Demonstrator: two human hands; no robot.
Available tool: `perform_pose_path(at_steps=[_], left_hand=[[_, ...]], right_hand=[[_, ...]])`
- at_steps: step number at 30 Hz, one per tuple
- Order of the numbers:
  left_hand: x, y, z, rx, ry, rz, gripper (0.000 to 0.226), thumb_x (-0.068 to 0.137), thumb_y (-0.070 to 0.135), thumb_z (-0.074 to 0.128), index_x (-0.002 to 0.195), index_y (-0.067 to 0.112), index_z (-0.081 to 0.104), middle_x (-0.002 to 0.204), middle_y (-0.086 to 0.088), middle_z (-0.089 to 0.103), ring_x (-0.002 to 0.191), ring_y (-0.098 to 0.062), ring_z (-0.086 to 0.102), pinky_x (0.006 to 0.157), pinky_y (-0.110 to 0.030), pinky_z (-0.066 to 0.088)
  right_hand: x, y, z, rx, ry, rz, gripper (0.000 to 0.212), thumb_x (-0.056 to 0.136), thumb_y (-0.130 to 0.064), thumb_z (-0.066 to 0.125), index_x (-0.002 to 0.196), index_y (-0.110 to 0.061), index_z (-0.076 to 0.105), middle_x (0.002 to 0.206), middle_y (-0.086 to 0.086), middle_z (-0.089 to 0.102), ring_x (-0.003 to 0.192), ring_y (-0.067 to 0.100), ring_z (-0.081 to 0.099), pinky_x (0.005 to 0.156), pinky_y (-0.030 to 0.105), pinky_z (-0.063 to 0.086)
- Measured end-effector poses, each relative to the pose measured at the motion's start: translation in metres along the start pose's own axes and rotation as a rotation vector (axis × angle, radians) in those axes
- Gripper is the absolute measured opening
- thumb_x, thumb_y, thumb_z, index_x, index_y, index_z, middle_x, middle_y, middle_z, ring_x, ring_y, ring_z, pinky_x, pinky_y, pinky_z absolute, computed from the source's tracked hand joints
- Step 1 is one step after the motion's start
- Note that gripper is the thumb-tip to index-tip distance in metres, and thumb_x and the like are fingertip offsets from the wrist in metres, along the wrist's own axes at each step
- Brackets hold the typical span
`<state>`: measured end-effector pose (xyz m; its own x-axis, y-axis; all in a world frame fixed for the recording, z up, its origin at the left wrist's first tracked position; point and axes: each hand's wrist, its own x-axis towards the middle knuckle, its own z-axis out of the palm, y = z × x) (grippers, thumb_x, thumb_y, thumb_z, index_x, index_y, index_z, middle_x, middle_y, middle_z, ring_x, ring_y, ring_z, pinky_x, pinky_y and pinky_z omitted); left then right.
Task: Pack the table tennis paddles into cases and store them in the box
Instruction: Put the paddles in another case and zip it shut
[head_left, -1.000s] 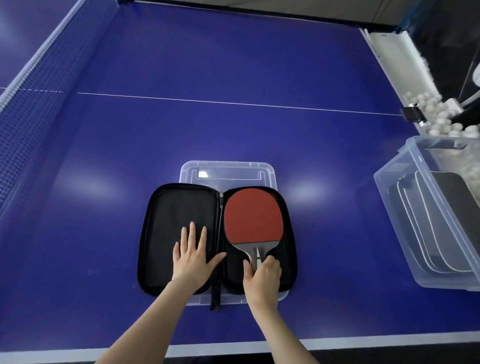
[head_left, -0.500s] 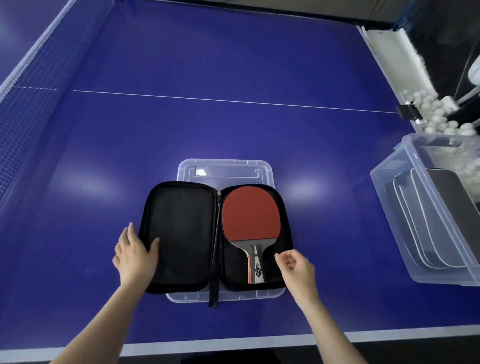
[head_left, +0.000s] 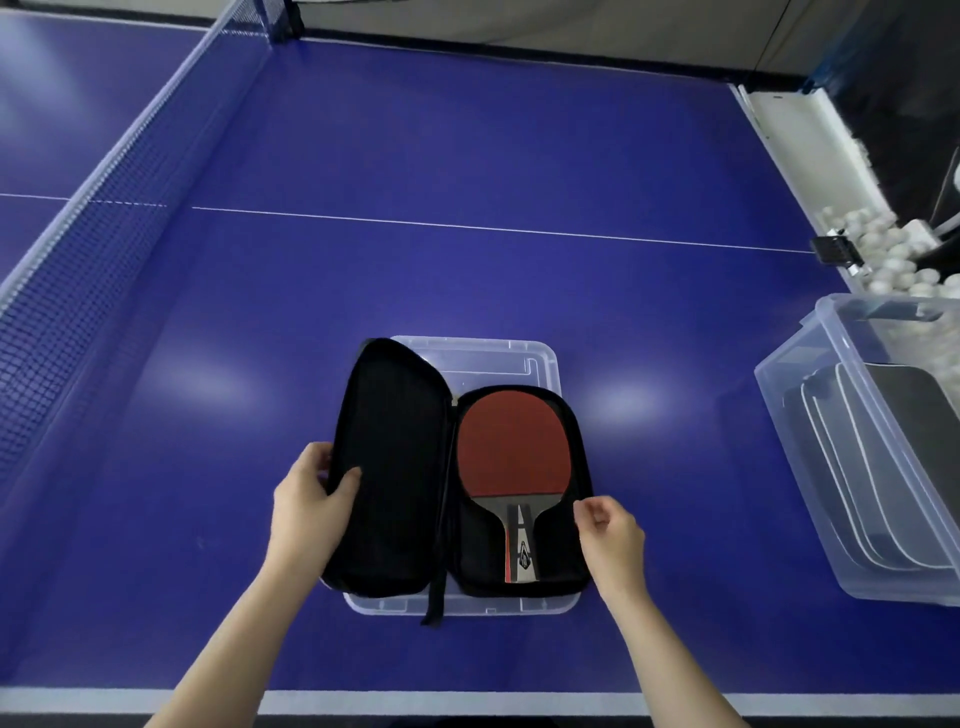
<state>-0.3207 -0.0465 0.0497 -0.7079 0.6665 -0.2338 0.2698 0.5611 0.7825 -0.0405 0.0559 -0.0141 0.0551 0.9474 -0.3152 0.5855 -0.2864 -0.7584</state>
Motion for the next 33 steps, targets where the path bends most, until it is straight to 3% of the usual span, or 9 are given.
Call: perform_pose_path(at_steps=[3, 6, 9, 11, 16, 22, 26, 30, 33], left_hand=[[-0.035, 0.039, 0.021, -0.054, -0.105, 0.125, 0.029, 0.084, 0.017, 0.067, 0.108, 0.028, 0.055, 0.101, 0.015, 0.059, 0.088, -0.006, 0.058, 0.067, -0.016, 0.041], [-0.067, 0.063, 0.051, 0.006, -0.217, 0.253, 0.044, 0.082, 0.024, 0.070, 0.122, 0.024, 0.051, 0.111, 0.012, 0.053, 0.092, -0.008, 0.054, 0.081, -0.022, 0.042], [-0.087, 0.072, 0.082, 0.032, -0.409, 0.325, 0.060, 0.084, 0.031, 0.069, 0.137, 0.021, 0.042, 0.133, 0.011, 0.043, 0.121, -0.009, 0.044, 0.102, -0.020, 0.034], [-0.088, 0.070, 0.096, 0.055, -0.524, 0.344, 0.066, 0.087, 0.031, 0.066, 0.144, 0.021, 0.034, 0.145, 0.013, 0.033, 0.132, -0.009, 0.034, 0.109, -0.024, 0.031], [-0.064, 0.051, 0.111, 0.212, -0.529, 0.442, 0.059, 0.092, 0.036, 0.058, 0.146, 0.032, 0.033, 0.152, 0.011, 0.030, 0.139, -0.012, 0.026, 0.112, -0.024, 0.023], [-0.033, 0.025, 0.139, 0.799, -0.607, 0.495, 0.074, 0.090, 0.064, 0.040, 0.150, 0.045, -0.001, 0.159, 0.004, -0.021, 0.146, -0.022, -0.021, 0.118, -0.043, -0.003], [-0.035, 0.016, 0.157, 0.869, -0.572, 0.509, 0.076, 0.090, 0.068, 0.031, 0.149, 0.043, -0.010, 0.157, 0.002, -0.028, 0.145, -0.025, -0.025, 0.117, -0.043, -0.007], [-0.036, 0.013, 0.163, 0.875, -0.546, 0.497, 0.076, 0.089, 0.070, 0.029, 0.148, 0.044, -0.012, 0.157, 0.002, -0.028, 0.145, -0.025, -0.026, 0.117, -0.043, -0.008], [-0.035, 0.013, 0.162, 0.879, -0.557, 0.489, 0.076, 0.089, 0.071, 0.028, 0.147, 0.045, -0.013, 0.157, 0.003, -0.028, 0.145, -0.023, -0.026, 0.117, -0.042, -0.008]], right_hand=[[0.004, -0.032, -0.001, 0.180, -0.096, -0.051, 0.013, 0.091, -0.023, 0.060, 0.083, -0.017, 0.067, 0.076, -0.004, 0.068, 0.072, 0.013, 0.062, 0.063, 0.020, 0.044], [0.008, -0.072, -0.003, 0.382, -0.360, -0.015, 0.027, 0.091, -0.037, 0.058, 0.081, -0.016, 0.071, 0.074, -0.001, 0.072, 0.066, 0.013, 0.063, 0.064, 0.025, 0.049], [0.017, -0.092, -0.006, 0.324, -0.502, -0.055, 0.043, 0.084, -0.053, 0.060, 0.076, -0.012, 0.064, 0.068, -0.009, 0.062, 0.065, 0.006, 0.059, 0.063, 0.021, 0.046], [0.026, -0.092, -0.009, 0.149, -0.428, -0.112, 0.026, 0.080, -0.044, 0.067, 0.076, -0.018, 0.062, 0.071, -0.018, 0.064, 0.067, 0.003, 0.060, 0.061, 0.018, 0.047], [0.057, -0.064, -0.019, 0.040, -0.232, 0.021, 0.015, 0.076, -0.015, 0.071, 0.089, -0.009, 0.067, 0.090, 0.008, 0.071, 0.084, 0.024, 0.067, 0.072, 0.032, 0.052], [0.068, -0.019, -0.009, -0.032, -0.211, 0.156, 0.025, 0.081, -0.022, 0.072, 0.100, -0.013, 0.059, 0.092, -0.001, 0.062, 0.085, 0.018, 0.058, 0.073, 0.027, 0.042], [0.068, -0.011, -0.003, 0.158, -0.269, 0.314, 0.049, 0.081, -0.033, 0.072, 0.119, -0.011, 0.052, 0.114, 0.005, 0.061, 0.097, 0.019, 0.060, 0.078, 0.030, 0.046], [0.066, -0.004, 0.003, 0.176, -0.316, 0.368, 0.060, 0.071, -0.043, 0.079, 0.116, -0.010, 0.058, 0.112, 0.007, 0.066, 0.100, 0.024, 0.065, 0.088, 0.040, 0.054], [0.065, -0.004, 0.003, 0.263, -0.323, 0.387, 0.056, 0.070, -0.038, 0.081, 0.112, -0.007, 0.061, 0.106, 0.010, 0.070, 0.091, 0.023, 0.069, 0.075, 0.035, 0.057]])
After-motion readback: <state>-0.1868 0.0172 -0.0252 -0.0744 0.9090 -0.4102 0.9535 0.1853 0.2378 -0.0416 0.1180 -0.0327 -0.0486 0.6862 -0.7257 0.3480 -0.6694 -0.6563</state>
